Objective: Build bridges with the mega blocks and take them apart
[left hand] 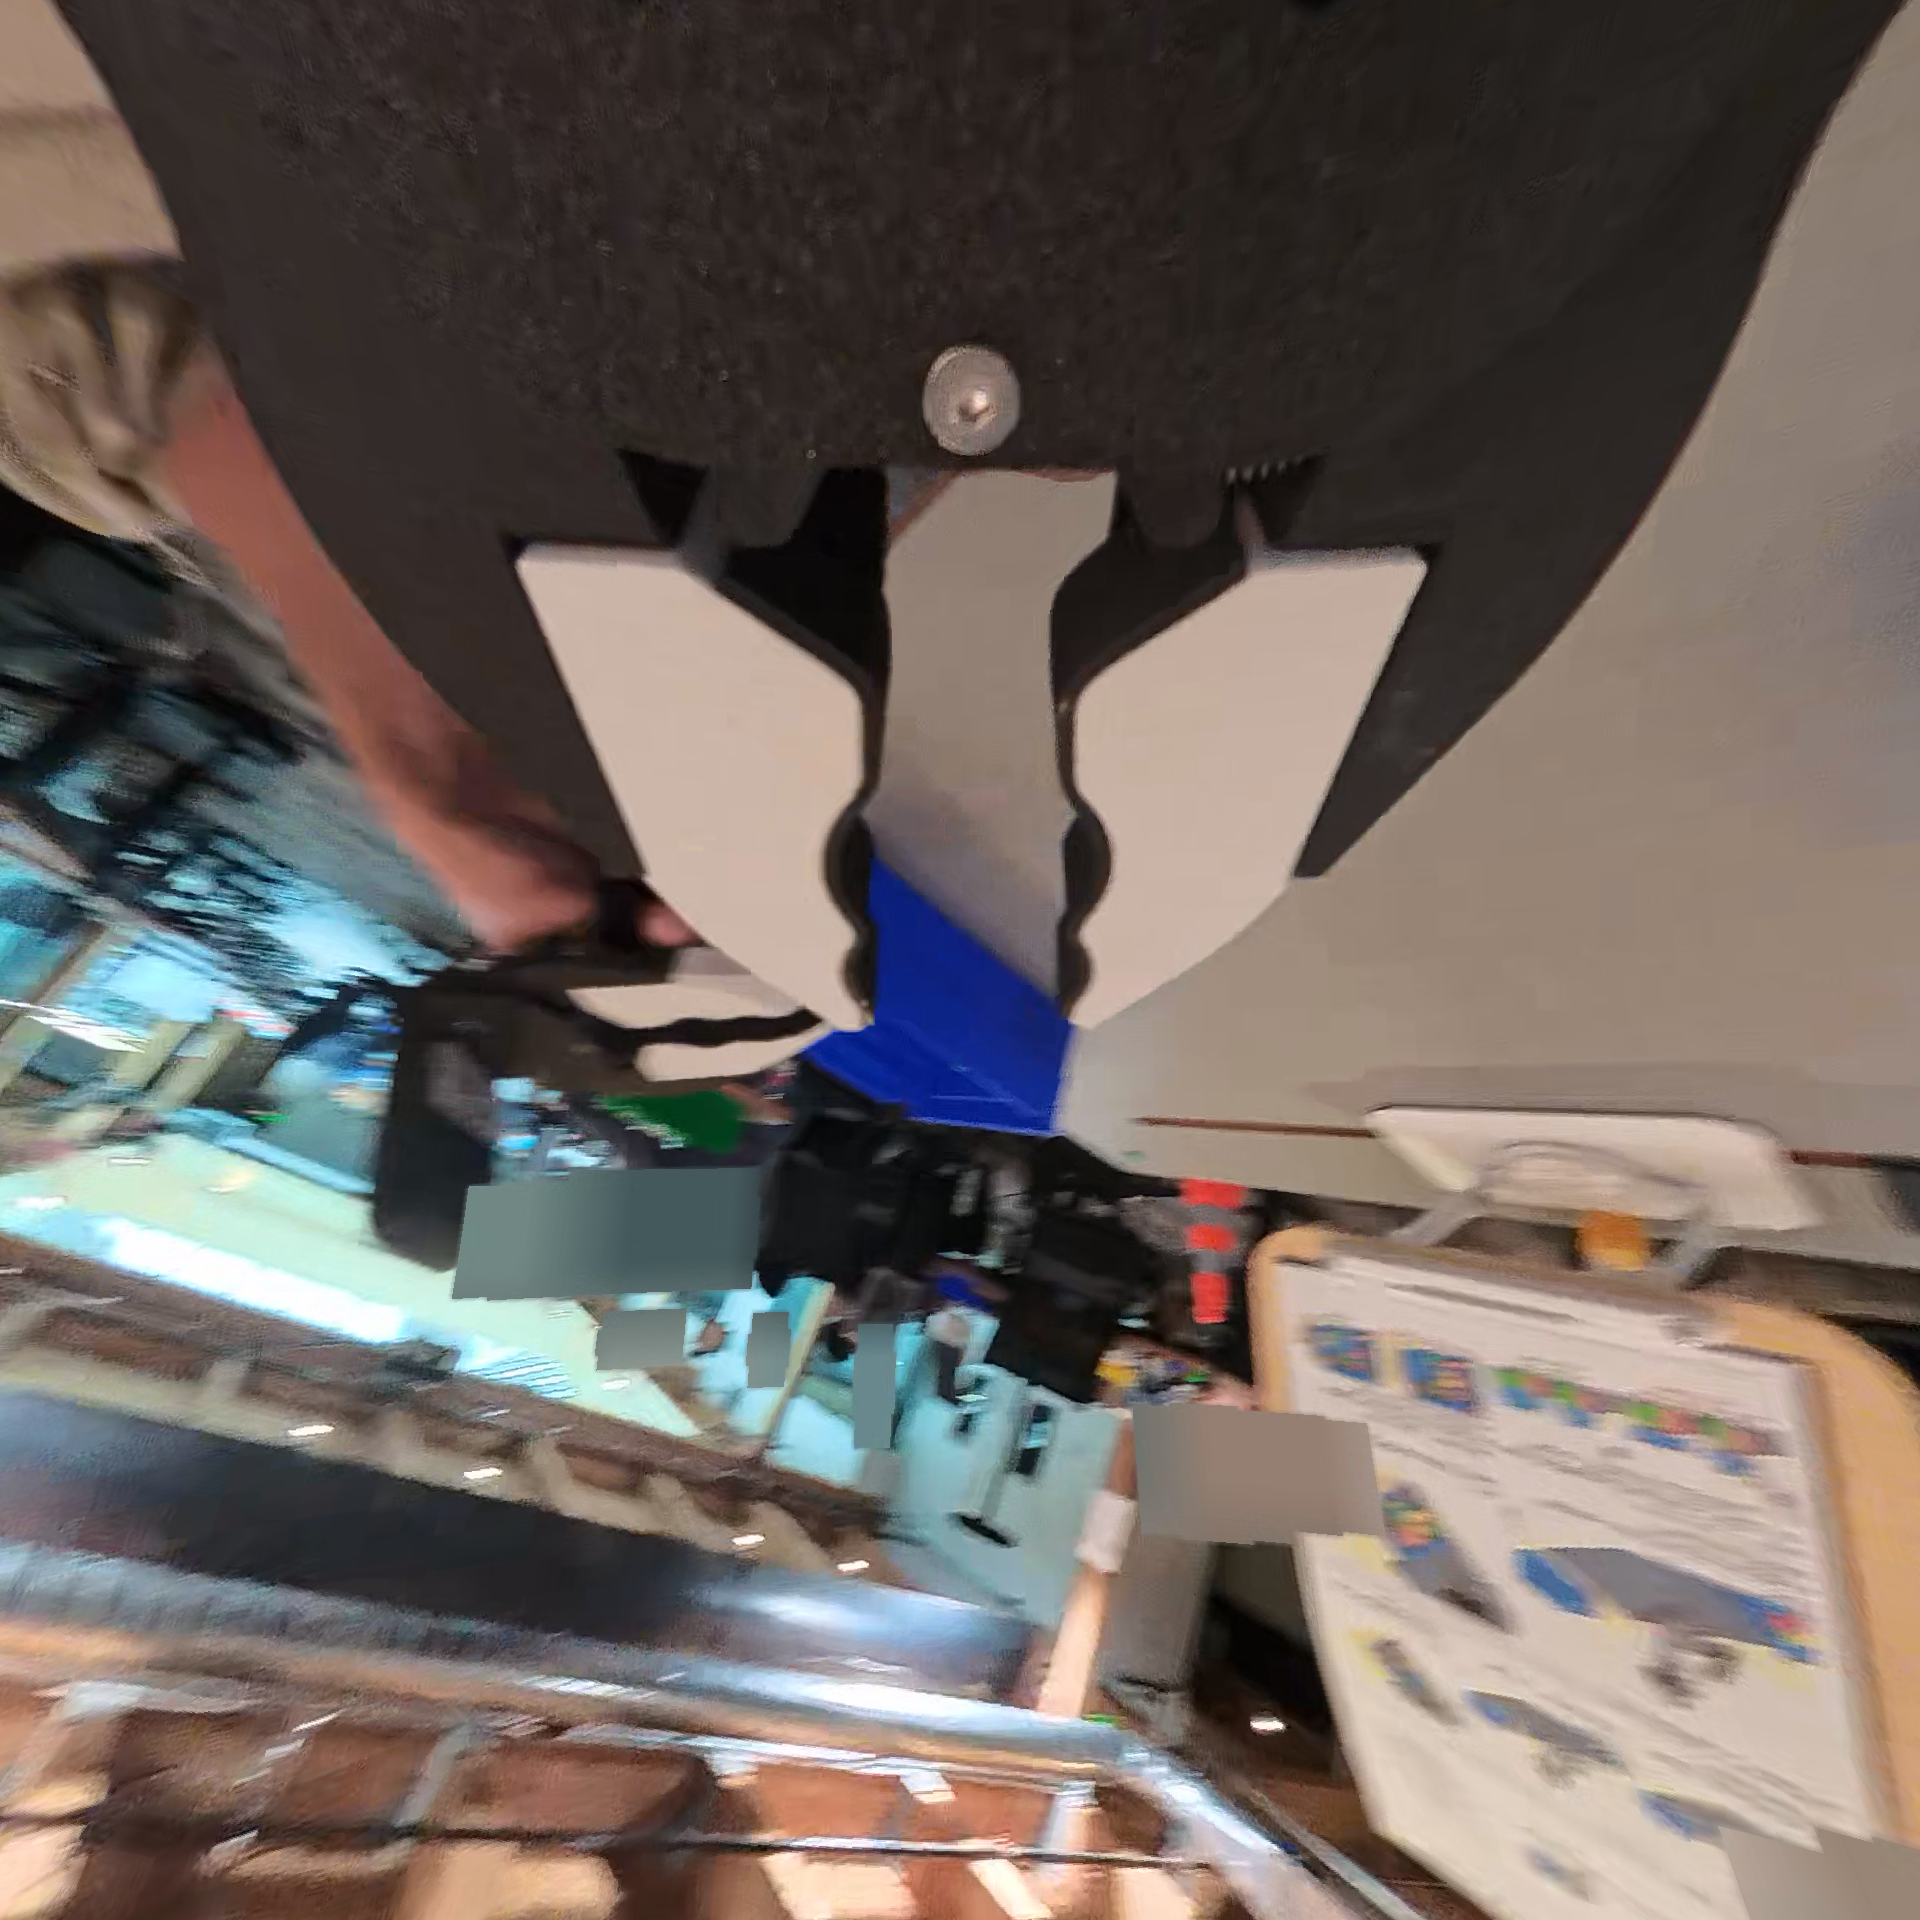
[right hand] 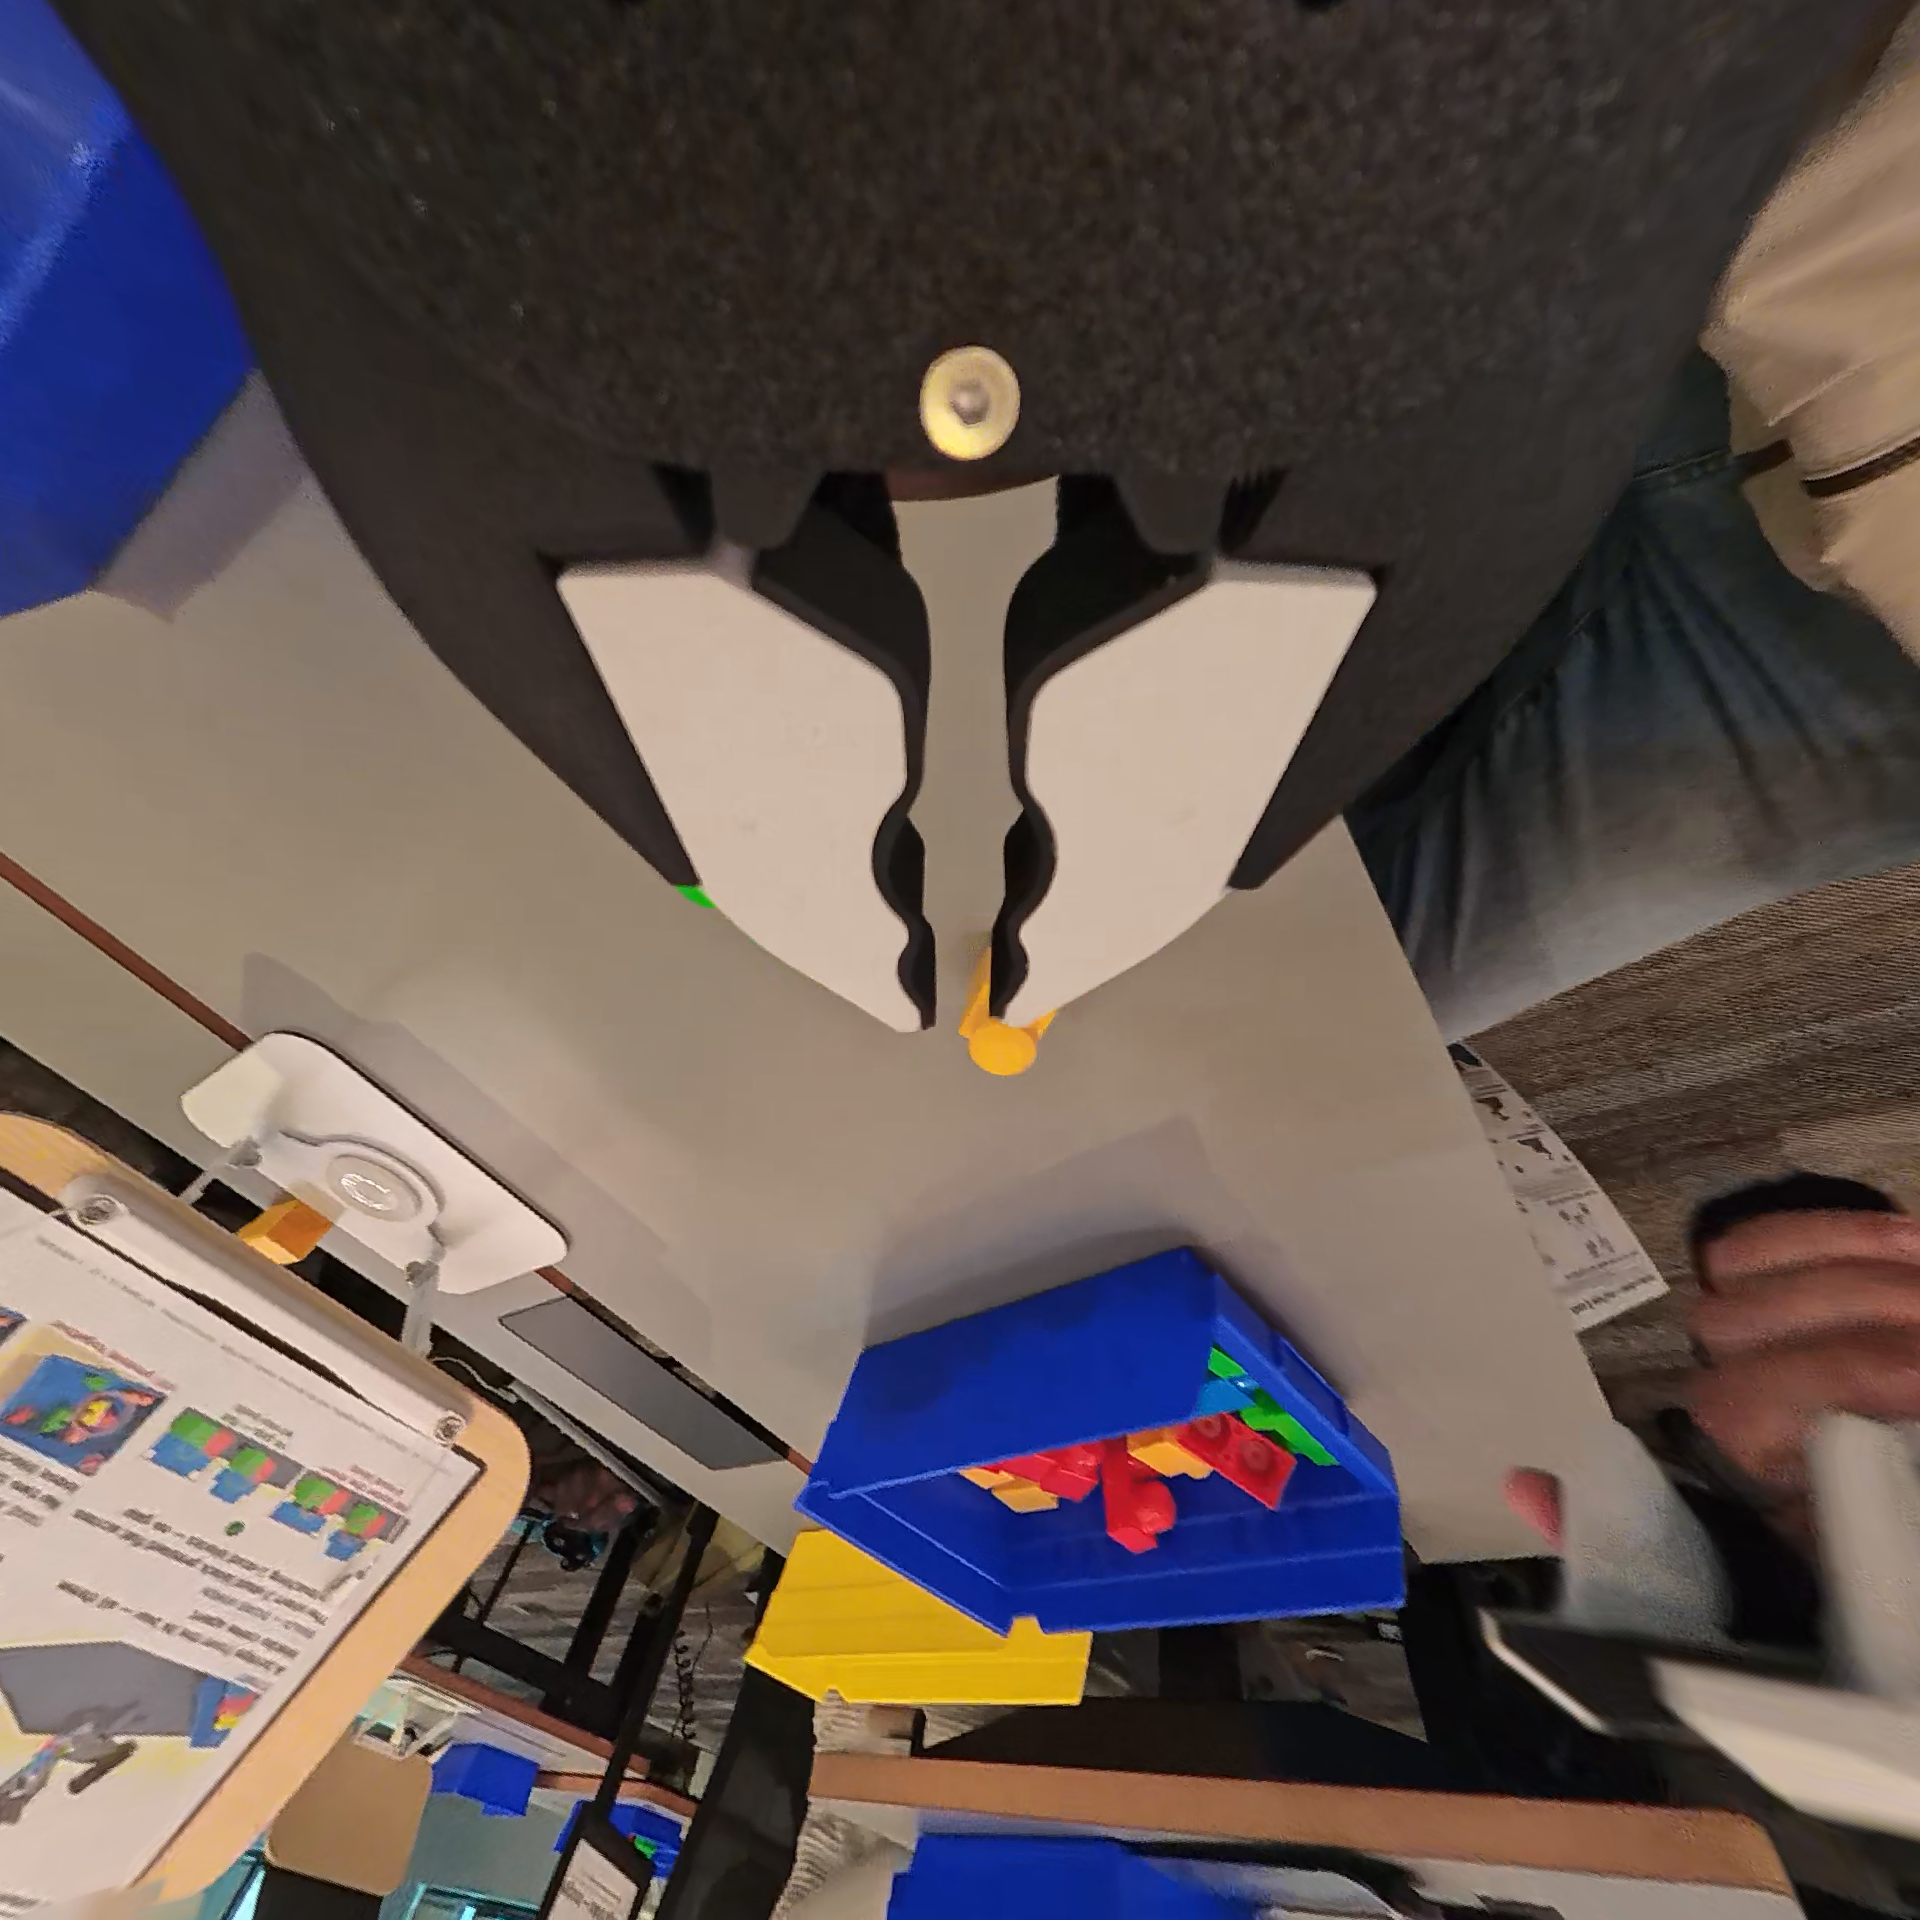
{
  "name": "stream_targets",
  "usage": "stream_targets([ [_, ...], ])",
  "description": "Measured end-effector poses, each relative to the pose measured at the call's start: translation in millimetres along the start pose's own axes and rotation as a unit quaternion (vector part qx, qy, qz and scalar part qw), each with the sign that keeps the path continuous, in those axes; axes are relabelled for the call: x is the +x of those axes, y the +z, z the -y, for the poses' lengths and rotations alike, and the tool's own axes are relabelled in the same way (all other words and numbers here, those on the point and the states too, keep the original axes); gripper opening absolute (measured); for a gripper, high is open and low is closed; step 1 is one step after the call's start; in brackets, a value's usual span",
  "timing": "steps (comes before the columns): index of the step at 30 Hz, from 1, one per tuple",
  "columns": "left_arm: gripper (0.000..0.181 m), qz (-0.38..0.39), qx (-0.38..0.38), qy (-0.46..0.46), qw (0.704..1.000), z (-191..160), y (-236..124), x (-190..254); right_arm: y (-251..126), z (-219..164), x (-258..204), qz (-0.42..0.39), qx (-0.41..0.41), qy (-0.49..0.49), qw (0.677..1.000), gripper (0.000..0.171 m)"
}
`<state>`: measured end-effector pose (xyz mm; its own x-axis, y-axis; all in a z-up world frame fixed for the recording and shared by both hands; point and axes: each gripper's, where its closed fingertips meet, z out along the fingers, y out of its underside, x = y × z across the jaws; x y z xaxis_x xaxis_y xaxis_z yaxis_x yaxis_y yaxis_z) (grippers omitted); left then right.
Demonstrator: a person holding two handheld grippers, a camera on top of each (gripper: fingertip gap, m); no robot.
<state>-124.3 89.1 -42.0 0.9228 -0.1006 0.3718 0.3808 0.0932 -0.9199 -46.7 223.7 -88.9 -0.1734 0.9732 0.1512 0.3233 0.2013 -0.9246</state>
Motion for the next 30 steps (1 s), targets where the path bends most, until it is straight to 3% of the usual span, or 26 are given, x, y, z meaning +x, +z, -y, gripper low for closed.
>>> stream_targets([
  [2, 0.018, 0.059, -0.012, 0.005, 0.998, -10, 1, -24, 3, 2, -4, 0.004, 0.005, 0.003, 1.000, 0.010],
  [4, 0.000, 0.062, -0.019, 0.004, 0.998, -17, 2, -32, 8, 0, -5, 0.001, 0.003, 0.002, 1.000, 0.010],
  [11, 0.000, 0.076, -0.078, 0.064, 0.992, -46, 7, -39, 26, -13, -1, -0.006, -0.018, 0.005, 1.000, 0.018],
  [12, 0.001, 0.078, -0.113, 0.090, 0.986, -60, 10, -40, 27, -15, 0, -0.007, -0.020, 0.006, 1.000, 0.020],
  [14, 0.029, 0.097, -0.196, 0.165, 0.962, -92, 17, -48, 27, -18, 5, -0.014, -0.025, 0.008, 1.000, 0.023],
  [16, 0.044, 0.128, -0.252, 0.227, 0.932, -116, 22, -66, 25, -22, 14, -0.026, -0.028, 0.011, 0.999, 0.026],
  [18, 0.056, 0.122, -0.287, 0.240, 0.919, -131, 29, -74, 22, -27, 29, -0.045, -0.024, 0.028, 0.998, 0.030],
  [23, 0.059, 0.104, -0.280, 0.213, 0.930, -130, 50, -91, 32, -40, 67, -0.080, -0.012, 0.099, 0.992, 0.036],
  [27, 0.054, 0.134, -0.260, 0.207, 0.933, -116, 66, -126, 52, -62, 93, -0.109, -0.052, 0.083, 0.989, 0.038],
  [30, 0.052, 0.132, -0.249, 0.196, 0.939, -110, 76, -143, 67, -75, 97, -0.107, -0.036, 0.087, 0.990, 0.036],
])
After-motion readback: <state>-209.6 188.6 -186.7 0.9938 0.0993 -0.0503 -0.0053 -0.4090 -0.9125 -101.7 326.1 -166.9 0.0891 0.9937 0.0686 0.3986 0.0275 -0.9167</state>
